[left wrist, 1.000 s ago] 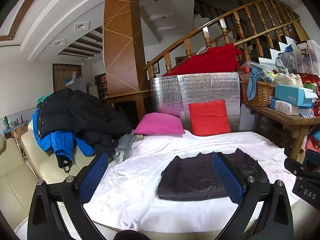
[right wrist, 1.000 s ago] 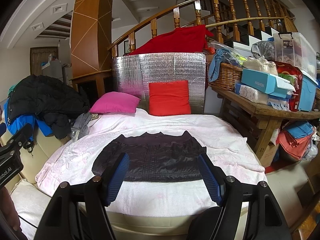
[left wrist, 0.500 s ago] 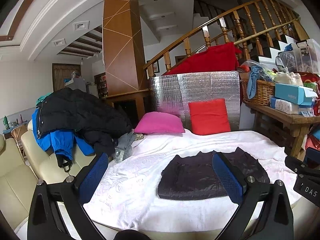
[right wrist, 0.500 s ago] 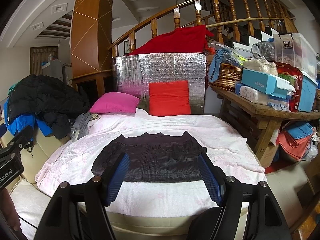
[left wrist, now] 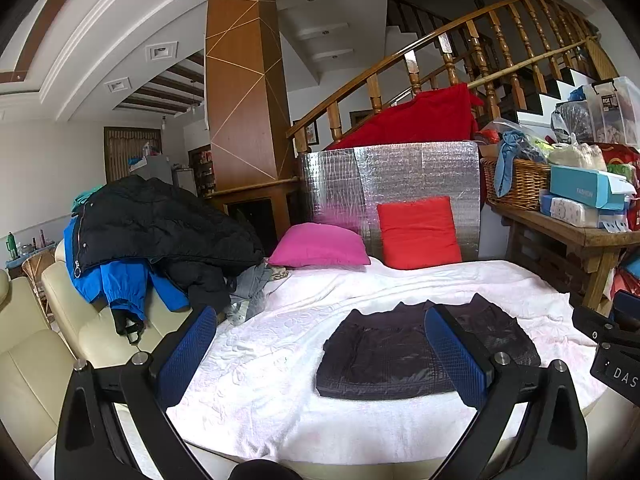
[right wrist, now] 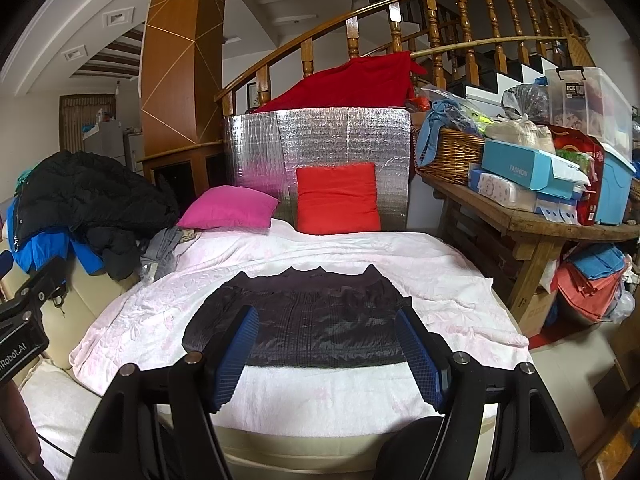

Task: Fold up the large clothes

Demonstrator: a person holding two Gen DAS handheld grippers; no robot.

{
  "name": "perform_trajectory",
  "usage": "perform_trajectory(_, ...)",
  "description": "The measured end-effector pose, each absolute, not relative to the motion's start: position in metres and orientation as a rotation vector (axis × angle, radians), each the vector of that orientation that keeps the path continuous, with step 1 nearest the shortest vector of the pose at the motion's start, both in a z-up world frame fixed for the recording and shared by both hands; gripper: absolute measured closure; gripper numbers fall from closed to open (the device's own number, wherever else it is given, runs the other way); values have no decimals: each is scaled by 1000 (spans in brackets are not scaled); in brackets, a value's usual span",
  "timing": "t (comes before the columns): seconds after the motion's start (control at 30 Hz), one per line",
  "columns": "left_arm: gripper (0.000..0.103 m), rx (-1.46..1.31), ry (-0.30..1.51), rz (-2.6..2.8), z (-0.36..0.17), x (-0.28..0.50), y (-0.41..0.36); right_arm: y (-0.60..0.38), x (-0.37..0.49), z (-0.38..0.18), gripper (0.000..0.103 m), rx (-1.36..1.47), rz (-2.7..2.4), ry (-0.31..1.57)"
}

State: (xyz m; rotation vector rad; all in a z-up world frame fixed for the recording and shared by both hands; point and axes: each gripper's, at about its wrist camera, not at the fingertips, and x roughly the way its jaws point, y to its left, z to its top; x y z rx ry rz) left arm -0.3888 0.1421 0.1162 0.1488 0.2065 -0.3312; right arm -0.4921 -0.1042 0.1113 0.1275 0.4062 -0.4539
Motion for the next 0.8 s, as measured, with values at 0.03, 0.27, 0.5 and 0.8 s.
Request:
perform_trajectory(0.03,0,148,207,-331,116,-388,142,-104,-492,111,28,126,-454,407)
perform_trajectory(0.27,0,150,206,-332,116,-387,142,-103,-491,113,28,124,-458,401)
perform_trajectory(0.5,0,148,206,-332,115,-385,143,-102,-491,113,28,122,-459,402)
perform_trajectory(0.8,0,147,212,-331,113,-383,145,-101,-490,111,28,121,-459,410)
